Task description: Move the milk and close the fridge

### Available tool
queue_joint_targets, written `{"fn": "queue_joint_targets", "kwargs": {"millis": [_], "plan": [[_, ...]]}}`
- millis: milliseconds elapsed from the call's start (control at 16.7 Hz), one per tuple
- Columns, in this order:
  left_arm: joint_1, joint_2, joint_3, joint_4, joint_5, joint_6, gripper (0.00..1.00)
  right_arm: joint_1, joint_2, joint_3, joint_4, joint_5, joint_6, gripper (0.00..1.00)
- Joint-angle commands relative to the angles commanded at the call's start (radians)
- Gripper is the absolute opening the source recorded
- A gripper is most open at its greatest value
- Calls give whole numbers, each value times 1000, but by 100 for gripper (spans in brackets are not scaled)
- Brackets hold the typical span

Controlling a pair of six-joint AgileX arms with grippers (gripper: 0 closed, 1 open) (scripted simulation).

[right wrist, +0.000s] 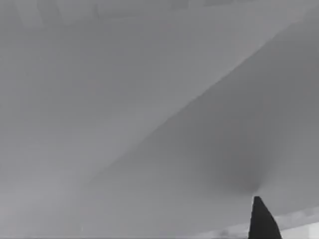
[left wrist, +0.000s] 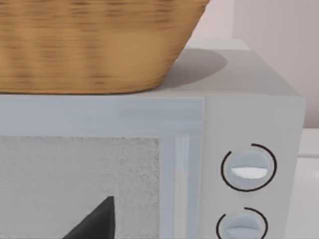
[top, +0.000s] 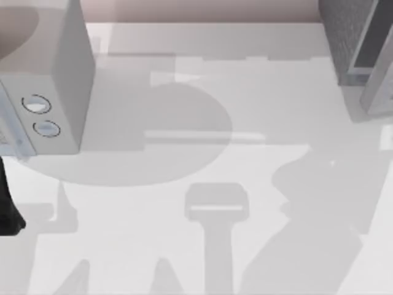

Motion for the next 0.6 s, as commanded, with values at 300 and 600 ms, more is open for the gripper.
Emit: {"fn": "queue_joint_targets", "kwargs": {"millis": [300, 600], "plan": [[0, 0, 0, 0, 0, 0, 100, 199, -57, -82, 86, 180, 172, 100], [0, 0, 0, 0, 0, 0, 100, 196, -58, -92, 92, 195, 178, 100]]}}
